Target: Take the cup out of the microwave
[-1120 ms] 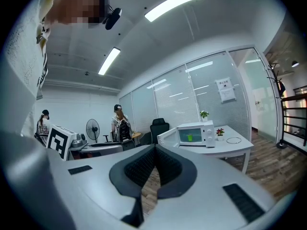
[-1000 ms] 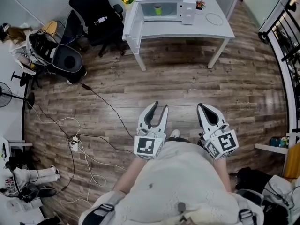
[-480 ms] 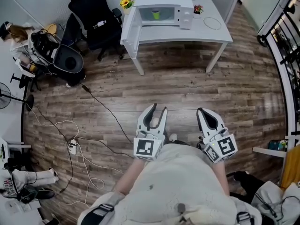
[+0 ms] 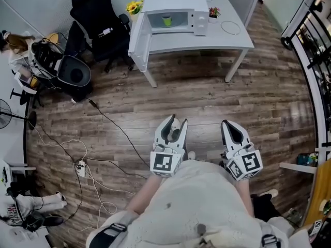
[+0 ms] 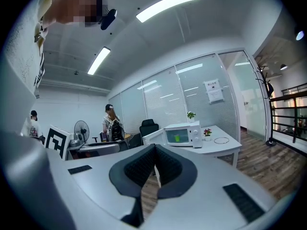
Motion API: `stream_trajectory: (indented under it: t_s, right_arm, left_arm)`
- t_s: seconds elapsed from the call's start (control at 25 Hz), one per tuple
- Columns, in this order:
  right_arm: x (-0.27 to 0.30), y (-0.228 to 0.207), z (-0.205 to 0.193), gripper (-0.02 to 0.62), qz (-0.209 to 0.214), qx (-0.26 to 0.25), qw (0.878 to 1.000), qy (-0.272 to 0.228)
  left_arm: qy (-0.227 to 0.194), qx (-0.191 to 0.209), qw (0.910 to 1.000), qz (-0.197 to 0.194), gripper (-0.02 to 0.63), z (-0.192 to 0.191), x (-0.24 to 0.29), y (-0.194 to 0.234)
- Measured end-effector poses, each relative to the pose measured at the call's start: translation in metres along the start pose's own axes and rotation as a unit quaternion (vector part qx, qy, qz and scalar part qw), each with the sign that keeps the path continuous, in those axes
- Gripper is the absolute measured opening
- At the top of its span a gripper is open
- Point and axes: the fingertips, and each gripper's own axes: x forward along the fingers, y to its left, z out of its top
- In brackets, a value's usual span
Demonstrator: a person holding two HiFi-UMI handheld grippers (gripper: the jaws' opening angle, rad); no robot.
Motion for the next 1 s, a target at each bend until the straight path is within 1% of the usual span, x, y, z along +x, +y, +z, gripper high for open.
stream_trajectory:
  t_s: [0.16,0.28,0.52,0.72,0.88,1.0]
  right_arm:
    - [0.015,-0.009,0.002,0.009,-0.004,-0.013,1.000,0.000]
    - [0.032,-0.020,0.004,0.009,-0.006,-0.012,1.000,0.002]
    - [0.072,-0.036,0.008,0.009,-0.009,-0.023,1.000,0.006]
    - [0.115,-0.053,0.017,0.009,-0.007,-0.026,1.000,0.013]
    - [0.149,-0.067,0.027,0.009,-0.009,-0.024,0.999,0.019]
    - [0.173,-0.080,0.036,0.009,-0.010,-0.026,0.999,0.022]
  left_arm:
    - [-0.001,-0.003,0.9999,-0.011,0.161,-0.003,0.020,0.005]
    - [0.005,-0.006,0.9999,-0.014,0.161,-0.008,0.036,0.013]
    - [0.008,-0.005,0.9998,-0.015,0.161,-0.008,0.075,0.039]
    - [0.010,-0.006,0.9998,-0.017,0.161,-0.001,0.113,0.064]
    - [0.001,-0.011,0.9998,-0.017,0.161,0.011,0.145,0.087]
    - [0.005,-0.012,0.9998,-0.018,0.161,0.017,0.170,0.103]
